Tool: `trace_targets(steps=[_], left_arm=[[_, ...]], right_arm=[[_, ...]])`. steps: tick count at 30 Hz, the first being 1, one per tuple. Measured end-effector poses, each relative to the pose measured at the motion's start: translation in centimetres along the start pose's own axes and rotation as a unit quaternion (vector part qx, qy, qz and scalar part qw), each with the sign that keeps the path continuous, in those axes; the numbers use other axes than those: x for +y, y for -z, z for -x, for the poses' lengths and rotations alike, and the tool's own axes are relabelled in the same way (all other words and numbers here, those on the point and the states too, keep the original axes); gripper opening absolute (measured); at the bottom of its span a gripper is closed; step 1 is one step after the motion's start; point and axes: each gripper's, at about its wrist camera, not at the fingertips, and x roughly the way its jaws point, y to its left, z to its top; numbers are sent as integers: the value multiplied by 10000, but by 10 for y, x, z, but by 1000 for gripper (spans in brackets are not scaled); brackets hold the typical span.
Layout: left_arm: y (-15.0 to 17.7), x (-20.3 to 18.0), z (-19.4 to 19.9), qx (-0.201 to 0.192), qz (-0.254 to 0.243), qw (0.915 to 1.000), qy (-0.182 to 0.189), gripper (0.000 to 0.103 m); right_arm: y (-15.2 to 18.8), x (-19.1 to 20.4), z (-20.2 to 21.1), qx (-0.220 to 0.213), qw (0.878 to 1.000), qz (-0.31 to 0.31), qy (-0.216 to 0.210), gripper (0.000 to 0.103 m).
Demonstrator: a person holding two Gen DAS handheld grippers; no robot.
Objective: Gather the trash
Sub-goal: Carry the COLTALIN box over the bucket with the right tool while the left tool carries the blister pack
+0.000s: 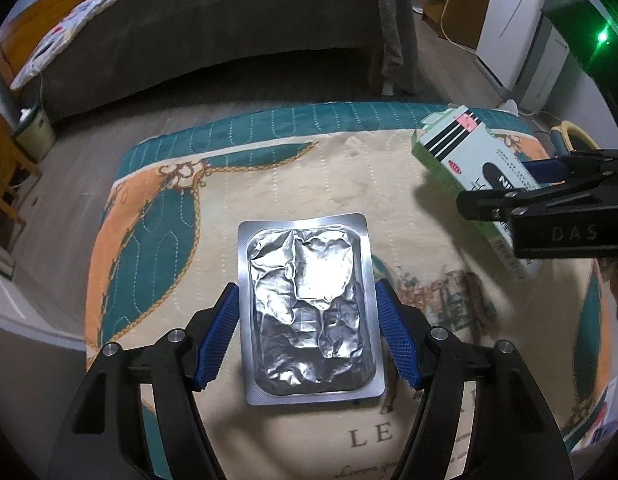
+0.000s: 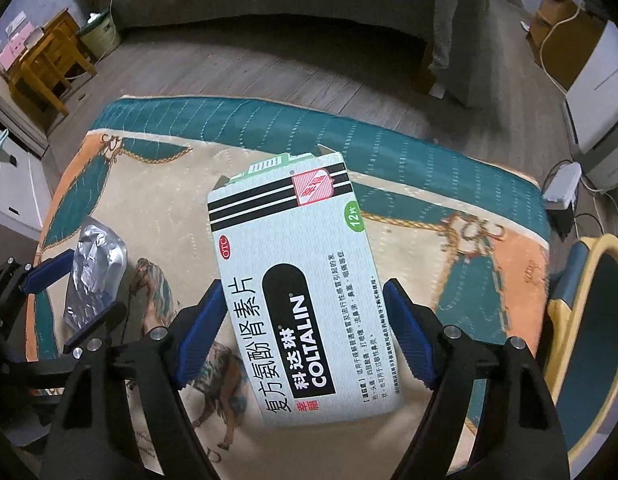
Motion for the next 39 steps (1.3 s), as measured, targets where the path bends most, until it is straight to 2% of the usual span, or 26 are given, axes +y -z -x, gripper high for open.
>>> trace_targets(steps=[9,16,22,30,34,39], left_arm=[[-1,-31,19,-157,-143,9997,75,69],[-5,-73,23,-202,-499,9984,154,69],[-11,-113,32,-326,-748,9960,377,69],[-27,-185,50,-654,-1317,9862,765,69],[-44,-234,61,-848,-1670,9762,1092,69],[-64,-284,53,-812,-1911,9691,1331,69]], right_arm=[[18,-43,42,-282,9989,-360,107,78],[37,-88,74,-476,9961,-684,291,78],[53,-140,98,-661,9913,-1034,484,78],[82,-223,122,-895,9764,-1838,700,78],[104,-272,125,-944,9622,-2459,695,78],[129,-309,117,-899,9452,-3088,562,78]])
